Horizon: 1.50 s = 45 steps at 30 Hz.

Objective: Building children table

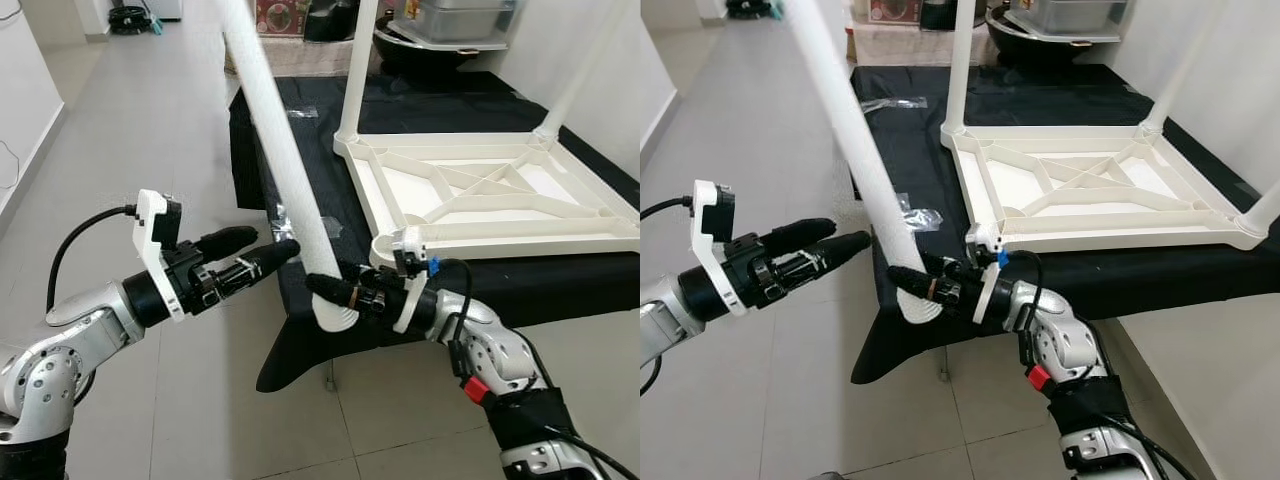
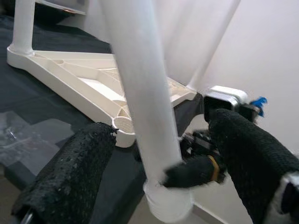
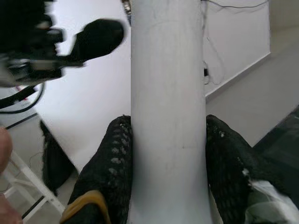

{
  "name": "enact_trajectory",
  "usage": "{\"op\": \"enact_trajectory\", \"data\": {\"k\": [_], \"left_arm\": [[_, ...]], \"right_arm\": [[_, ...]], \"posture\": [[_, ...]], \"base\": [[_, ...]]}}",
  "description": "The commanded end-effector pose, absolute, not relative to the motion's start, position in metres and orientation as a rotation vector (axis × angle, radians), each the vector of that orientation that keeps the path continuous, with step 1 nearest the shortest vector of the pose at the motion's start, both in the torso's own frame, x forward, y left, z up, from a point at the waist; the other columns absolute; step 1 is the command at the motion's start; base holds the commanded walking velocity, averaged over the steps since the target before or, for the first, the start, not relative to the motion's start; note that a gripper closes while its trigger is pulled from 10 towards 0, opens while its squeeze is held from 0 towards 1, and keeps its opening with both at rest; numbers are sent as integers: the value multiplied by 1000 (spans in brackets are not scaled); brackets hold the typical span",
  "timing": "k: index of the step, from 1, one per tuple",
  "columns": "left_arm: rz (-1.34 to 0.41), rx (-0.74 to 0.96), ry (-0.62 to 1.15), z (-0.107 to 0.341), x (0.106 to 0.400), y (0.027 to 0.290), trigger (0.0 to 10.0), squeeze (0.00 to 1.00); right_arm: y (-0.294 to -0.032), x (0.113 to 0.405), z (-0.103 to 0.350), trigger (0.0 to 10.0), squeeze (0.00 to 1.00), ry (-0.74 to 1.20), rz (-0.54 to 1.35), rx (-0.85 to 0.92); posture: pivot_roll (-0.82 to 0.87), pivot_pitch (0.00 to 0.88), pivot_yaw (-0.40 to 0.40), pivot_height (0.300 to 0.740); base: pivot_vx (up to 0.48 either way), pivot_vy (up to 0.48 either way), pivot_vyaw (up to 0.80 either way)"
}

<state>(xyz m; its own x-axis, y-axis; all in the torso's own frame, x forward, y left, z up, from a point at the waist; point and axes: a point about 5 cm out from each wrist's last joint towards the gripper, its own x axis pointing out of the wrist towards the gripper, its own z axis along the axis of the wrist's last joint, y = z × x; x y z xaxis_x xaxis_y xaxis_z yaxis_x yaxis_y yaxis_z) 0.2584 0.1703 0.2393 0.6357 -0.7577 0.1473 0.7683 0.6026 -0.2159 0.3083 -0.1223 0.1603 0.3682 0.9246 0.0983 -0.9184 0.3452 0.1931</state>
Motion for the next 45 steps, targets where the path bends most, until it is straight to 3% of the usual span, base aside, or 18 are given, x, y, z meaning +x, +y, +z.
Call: {"op": "enact_trajectory", "data": {"k": [1, 9, 21, 27, 34, 39, 45], "left_arm": [[-856, -258, -52, 240, 262, 170, 10000, 0], [-759, -255, -99, 245, 274, 180, 10000, 0], [-774, -255, -114, 249, 277, 174, 10000, 0], [-840, -270, -147, 258, 278, 162, 10000, 0], [-1075, -230, -66, 251, 255, 142, 10000, 0], [-1096, -220, -49, 249, 251, 141, 10000, 0], [-843, -168, -67, 244, 269, 175, 10000, 0]], "right_arm": [[-118, 301, 162, 0, 0, 23, 1259, 238], [-112, 282, 158, 0, 0, 60, 1395, 227], [-105, 278, 146, 0, 0, 113, 1423, 129], [-104, 280, 143, 0, 0, 154, 1404, 56], [-108, 288, 144, 0, 0, 146, 1347, 42], [-108, 291, 145, 0, 0, 140, 1332, 41], [-118, 308, 160, 0, 0, 62, 1226, 85]], "posture": [[118, 78, -61, 740], [114, 77, -62, 740], [114, 81, -63, 740], [112, 82, -63, 740], [114, 83, -63, 740], [113, 84, -61, 740], [116, 74, -62, 740]], "base": [[0, 0, 0], [0, 0, 0], [0, 0, 0], [0, 0, 0], [0, 0, 0], [0, 0, 0], [0, 0, 0]]}}
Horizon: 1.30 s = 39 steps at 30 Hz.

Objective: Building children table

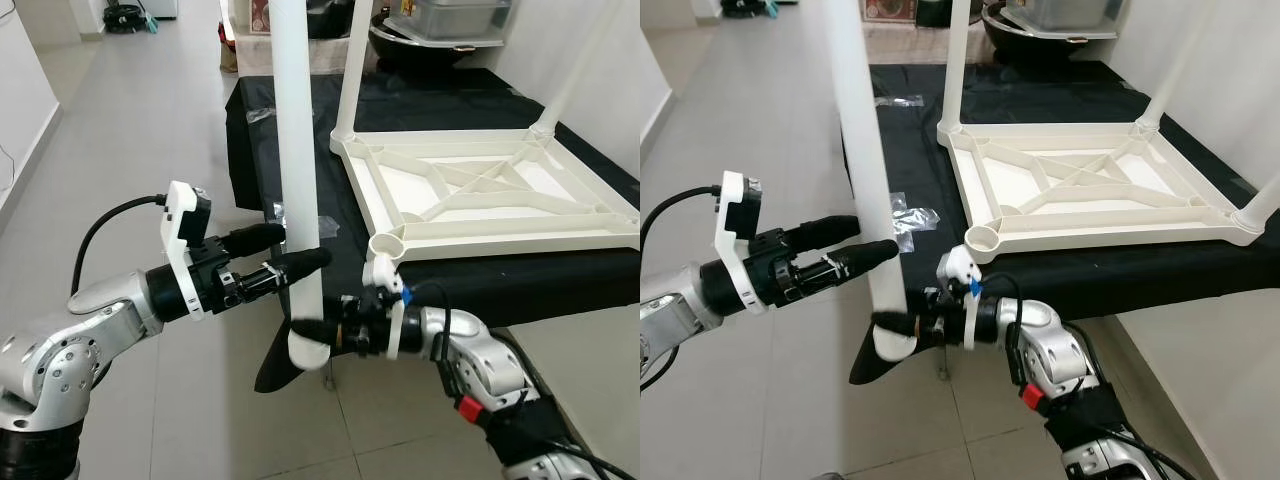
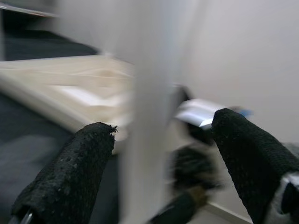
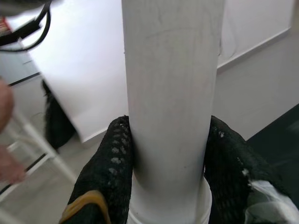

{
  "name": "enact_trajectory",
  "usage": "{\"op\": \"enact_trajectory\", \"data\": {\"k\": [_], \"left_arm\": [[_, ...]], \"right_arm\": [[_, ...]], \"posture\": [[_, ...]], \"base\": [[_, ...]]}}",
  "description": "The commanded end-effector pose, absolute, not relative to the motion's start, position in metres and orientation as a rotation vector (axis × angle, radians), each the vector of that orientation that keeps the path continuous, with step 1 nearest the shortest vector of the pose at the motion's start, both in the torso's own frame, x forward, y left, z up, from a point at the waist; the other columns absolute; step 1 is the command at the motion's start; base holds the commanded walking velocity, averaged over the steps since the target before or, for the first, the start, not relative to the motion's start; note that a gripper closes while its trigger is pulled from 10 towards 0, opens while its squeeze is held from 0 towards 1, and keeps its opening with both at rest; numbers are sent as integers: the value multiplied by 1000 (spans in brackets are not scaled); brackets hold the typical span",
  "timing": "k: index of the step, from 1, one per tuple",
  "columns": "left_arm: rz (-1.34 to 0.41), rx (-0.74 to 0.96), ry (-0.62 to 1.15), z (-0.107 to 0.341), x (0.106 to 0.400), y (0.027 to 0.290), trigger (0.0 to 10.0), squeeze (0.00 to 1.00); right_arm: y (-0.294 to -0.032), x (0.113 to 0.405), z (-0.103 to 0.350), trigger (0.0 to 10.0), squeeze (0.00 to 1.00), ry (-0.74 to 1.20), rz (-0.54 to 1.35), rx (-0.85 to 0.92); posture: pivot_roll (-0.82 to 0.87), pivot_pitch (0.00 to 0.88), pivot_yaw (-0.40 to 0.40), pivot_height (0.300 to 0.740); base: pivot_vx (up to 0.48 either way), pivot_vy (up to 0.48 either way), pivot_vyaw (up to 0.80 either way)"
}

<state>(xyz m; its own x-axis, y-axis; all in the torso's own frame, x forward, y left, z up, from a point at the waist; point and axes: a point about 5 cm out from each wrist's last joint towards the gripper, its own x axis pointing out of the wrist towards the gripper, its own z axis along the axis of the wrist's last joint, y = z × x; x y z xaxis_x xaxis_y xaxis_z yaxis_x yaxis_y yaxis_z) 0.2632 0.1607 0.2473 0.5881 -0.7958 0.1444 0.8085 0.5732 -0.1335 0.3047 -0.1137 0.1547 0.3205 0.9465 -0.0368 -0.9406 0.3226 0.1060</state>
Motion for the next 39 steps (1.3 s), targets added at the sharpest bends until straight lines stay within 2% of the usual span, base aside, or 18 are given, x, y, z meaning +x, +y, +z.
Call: {"op": "enact_trajectory", "data": {"k": [1, 5, 11, 18, 31, 36, 39], "left_arm": [[-788, -166, -78, 244, 272, 182, 10000, 0], [-751, -178, -98, 247, 276, 187, 10000, 0], [-804, -196, -110, 251, 273, 181, 10000, 0], [-1078, -191, -44, 251, 247, 159, 10000, 0], [-926, -185, -118, 256, 266, 168, 10000, 0], [-932, -189, -120, 257, 266, 167, 10000, 0], [-998, -199, -108, 257, 262, 161, 10000, 0]], "right_arm": [[-119, 307, 162, 0, 0, 58, 1243, 79], [-117, 300, 161, 0, 0, 68, 1304, 60], [-114, 293, 157, 0, 0, 80, 1353, 57], [-115, 302, 157, 0, 0, 66, 1294, 50], [-109, 292, 159, 0, 0, 64, 1383, 61], [-108, 289, 158, 0, 0, 66, 1401, 62], [-107, 287, 157, 0, 0, 69, 1410, 63]], "posture": [[116, 72, -62, 740], [112, 65, -65, 740], [111, 62, -64, 740], [113, 59, -64, 740], [111, 63, -65, 740], [110, 65, -63, 740], [109, 65, -66, 740]], "base": [[0, 0, 0], [0, 0, 0], [0, 0, 0], [0, 0, 0], [0, 0, 0], [0, 0, 0], [0, 0, 0]]}}
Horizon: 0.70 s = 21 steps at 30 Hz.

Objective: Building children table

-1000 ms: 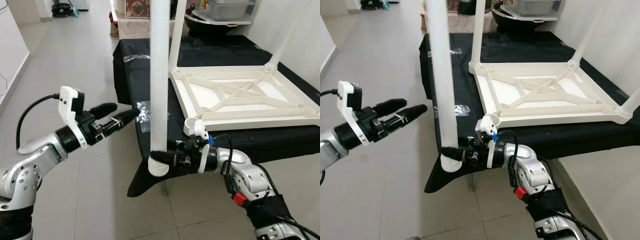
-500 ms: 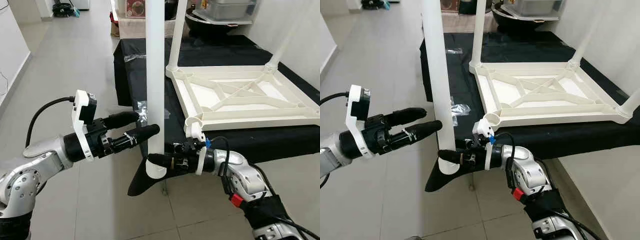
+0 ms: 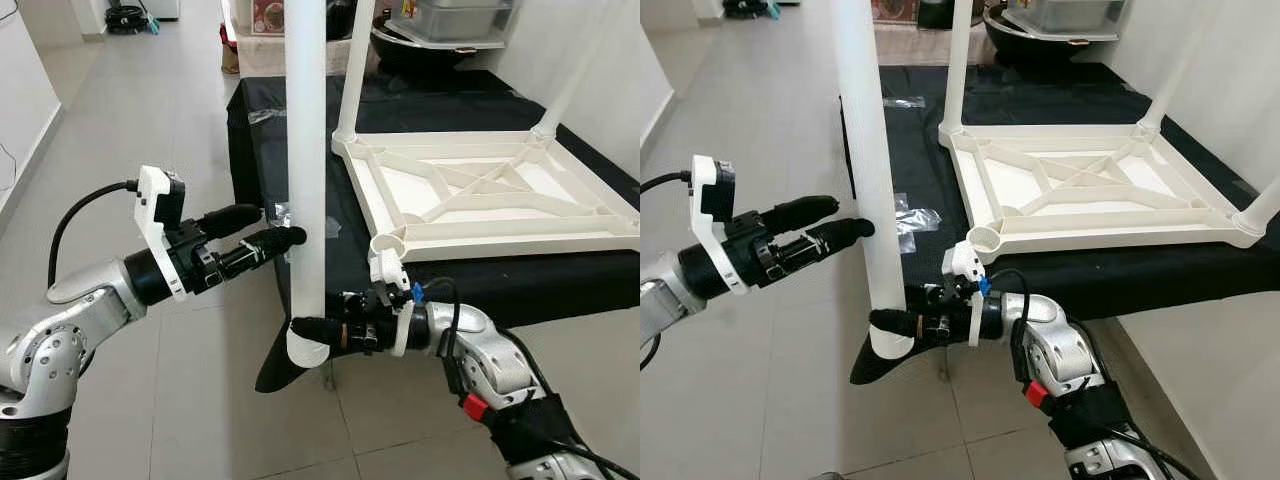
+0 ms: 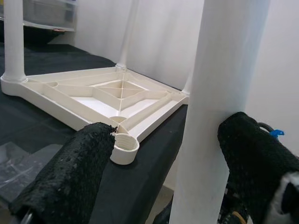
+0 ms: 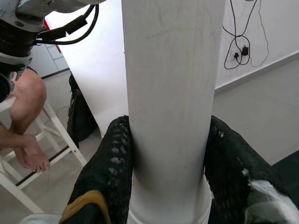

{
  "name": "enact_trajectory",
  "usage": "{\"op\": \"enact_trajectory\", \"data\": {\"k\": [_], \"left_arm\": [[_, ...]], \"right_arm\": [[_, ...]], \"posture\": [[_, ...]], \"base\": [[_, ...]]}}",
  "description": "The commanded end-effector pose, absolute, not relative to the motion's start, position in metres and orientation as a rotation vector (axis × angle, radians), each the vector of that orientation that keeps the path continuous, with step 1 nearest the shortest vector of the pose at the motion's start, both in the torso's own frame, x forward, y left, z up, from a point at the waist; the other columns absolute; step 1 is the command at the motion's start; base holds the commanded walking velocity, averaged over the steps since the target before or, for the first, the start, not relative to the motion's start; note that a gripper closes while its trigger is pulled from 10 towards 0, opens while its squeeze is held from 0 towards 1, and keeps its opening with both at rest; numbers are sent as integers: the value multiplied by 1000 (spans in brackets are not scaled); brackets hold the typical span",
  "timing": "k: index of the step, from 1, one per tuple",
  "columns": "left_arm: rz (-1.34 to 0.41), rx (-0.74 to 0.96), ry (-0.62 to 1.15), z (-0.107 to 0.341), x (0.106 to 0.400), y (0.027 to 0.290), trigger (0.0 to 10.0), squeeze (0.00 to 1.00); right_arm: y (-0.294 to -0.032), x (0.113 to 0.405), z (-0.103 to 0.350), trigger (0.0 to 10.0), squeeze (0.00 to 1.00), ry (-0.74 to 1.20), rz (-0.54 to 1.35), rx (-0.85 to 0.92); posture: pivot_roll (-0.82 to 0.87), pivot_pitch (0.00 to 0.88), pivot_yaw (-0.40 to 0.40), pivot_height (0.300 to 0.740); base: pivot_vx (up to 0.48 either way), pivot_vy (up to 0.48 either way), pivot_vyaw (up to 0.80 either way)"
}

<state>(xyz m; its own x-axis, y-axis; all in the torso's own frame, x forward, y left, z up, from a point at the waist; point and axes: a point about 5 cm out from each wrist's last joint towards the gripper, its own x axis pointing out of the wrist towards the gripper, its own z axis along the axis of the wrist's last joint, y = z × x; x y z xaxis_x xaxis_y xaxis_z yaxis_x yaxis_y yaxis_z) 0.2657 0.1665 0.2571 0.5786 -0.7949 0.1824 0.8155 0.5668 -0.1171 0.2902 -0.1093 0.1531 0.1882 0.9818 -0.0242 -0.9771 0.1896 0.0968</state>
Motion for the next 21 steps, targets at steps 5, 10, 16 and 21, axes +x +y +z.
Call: {"op": "enact_trajectory", "data": {"k": [5, 10, 16, 21], "left_arm": [[-1088, -202, -86, 255, 255, 151, 10000, 0], [-1093, -202, -102, 258, 260, 147, 10000, 0], [-1058, -193, -125, 263, 267, 150, 10000, 0], [-1065, -203, -135, 266, 271, 149, 10000, 0]], "right_arm": [[-105, 286, 155, 0, 0, 75, 1419, 60], [-101, 282, 154, 0, 0, 80, 1448, 55], [-98, 278, 154, 0, 0, 86, 1483, 52], [-95, 271, 154, 0, 0, 96, 1526, 46]], "posture": [[109, 67, -65, 740], [110, 69, -65, 740], [110, 70, -67, 740], [108, 72, -64, 740]], "base": [[0, 0, 0], [0, 0, 0], [0, 0, 0], [0, 0, 0]]}}
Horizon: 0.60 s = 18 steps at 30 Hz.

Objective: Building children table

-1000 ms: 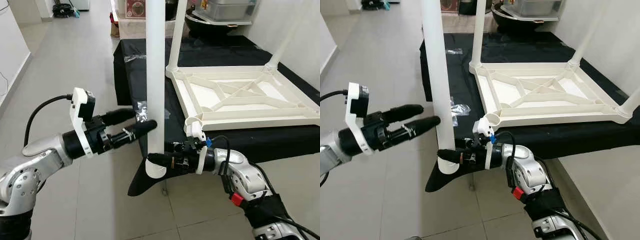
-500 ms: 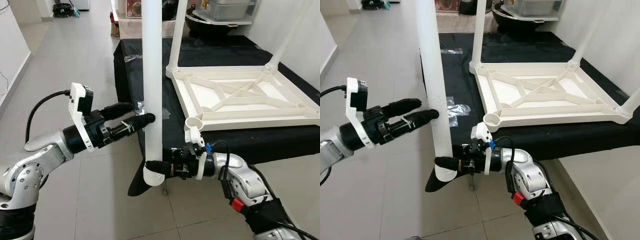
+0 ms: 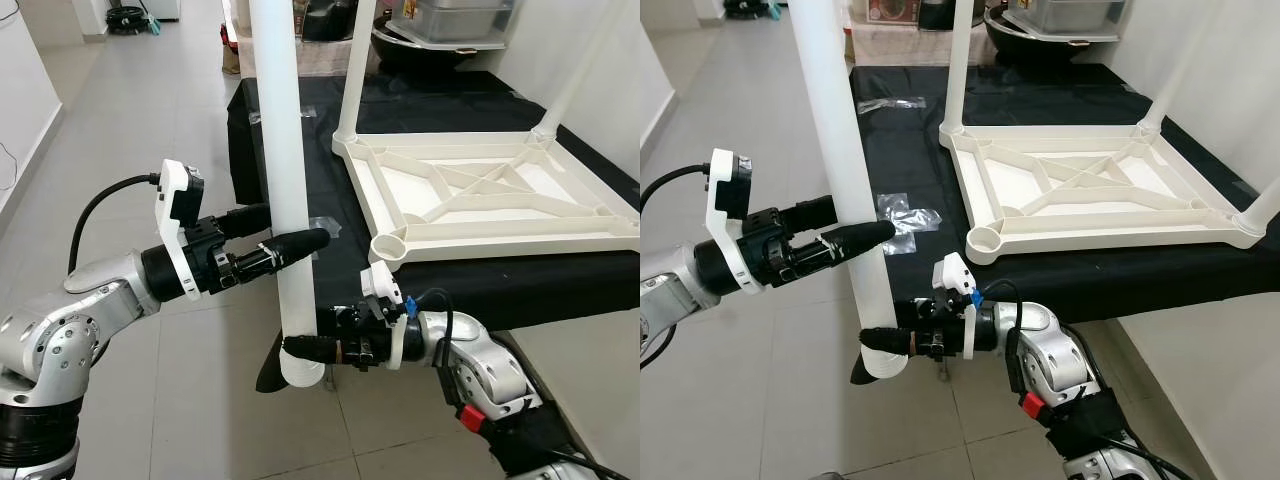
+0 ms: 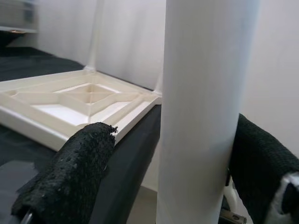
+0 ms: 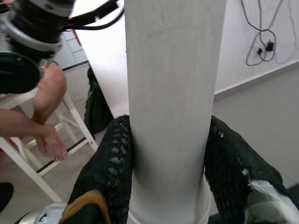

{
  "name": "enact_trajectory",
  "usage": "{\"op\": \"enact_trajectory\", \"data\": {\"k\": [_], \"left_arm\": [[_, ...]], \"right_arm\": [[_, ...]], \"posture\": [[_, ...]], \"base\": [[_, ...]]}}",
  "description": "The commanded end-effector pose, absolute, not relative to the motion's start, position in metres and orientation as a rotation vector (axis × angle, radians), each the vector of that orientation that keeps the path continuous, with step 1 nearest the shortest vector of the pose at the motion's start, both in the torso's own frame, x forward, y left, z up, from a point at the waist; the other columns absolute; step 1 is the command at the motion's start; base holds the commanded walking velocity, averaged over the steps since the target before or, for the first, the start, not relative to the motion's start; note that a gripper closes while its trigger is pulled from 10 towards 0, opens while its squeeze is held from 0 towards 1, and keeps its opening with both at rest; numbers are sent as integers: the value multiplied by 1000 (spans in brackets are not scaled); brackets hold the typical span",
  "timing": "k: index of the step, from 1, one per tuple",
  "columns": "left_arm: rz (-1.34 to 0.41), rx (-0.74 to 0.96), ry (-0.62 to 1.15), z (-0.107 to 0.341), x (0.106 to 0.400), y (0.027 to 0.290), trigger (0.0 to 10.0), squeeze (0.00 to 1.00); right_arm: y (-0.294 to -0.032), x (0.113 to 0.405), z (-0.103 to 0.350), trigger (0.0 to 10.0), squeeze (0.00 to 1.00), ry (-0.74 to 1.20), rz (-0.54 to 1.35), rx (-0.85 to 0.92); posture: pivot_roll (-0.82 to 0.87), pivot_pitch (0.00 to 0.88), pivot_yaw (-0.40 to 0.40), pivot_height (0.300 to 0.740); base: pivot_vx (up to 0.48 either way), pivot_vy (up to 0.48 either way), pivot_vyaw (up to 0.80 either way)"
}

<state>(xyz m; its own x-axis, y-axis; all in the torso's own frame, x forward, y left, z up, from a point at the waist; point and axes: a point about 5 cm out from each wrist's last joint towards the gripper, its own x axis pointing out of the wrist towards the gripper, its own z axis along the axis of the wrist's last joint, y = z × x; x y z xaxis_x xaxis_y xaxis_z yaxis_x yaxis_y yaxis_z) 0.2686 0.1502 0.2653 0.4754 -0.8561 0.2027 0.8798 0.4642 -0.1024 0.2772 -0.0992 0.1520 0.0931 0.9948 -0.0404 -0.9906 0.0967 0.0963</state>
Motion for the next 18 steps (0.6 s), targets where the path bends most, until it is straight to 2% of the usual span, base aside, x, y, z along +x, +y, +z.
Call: {"op": "enact_trajectory", "data": {"k": [1, 11, 12, 13, 18], "left_arm": [[-1076, -207, -140, 267, 273, 145, 10000, 0], [-1127, -228, -154, 269, 276, 130, 10000, 0], [-1139, -240, -158, 270, 277, 127, 4471, 0], [-1145, -254, -160, 271, 278, 125, 0, 0], [-1137, -270, -167, 272, 281, 125, 0, 0]], "right_arm": [[-93, 268, 153, 0, 0, 100, 1542, 43], [-87, 267, 150, 0, 0, 111, 1552, 17], [-87, 268, 150, 0, 0, 113, 1551, 9], [-86, 269, 150, 0, 0, 114, 1549, 4], [-87, 270, 150, 0, 0, 114, 1542, -9]], "posture": [[108, 72, -66, 740], [106, 75, -64, 740], [105, 76, -64, 740], [106, 76, -65, 740], [105, 79, -66, 740]], "base": [[0, 0, 0], [0, 0, 0], [0, 0, 0], [0, 0, 0], [0, 0, 0]]}}
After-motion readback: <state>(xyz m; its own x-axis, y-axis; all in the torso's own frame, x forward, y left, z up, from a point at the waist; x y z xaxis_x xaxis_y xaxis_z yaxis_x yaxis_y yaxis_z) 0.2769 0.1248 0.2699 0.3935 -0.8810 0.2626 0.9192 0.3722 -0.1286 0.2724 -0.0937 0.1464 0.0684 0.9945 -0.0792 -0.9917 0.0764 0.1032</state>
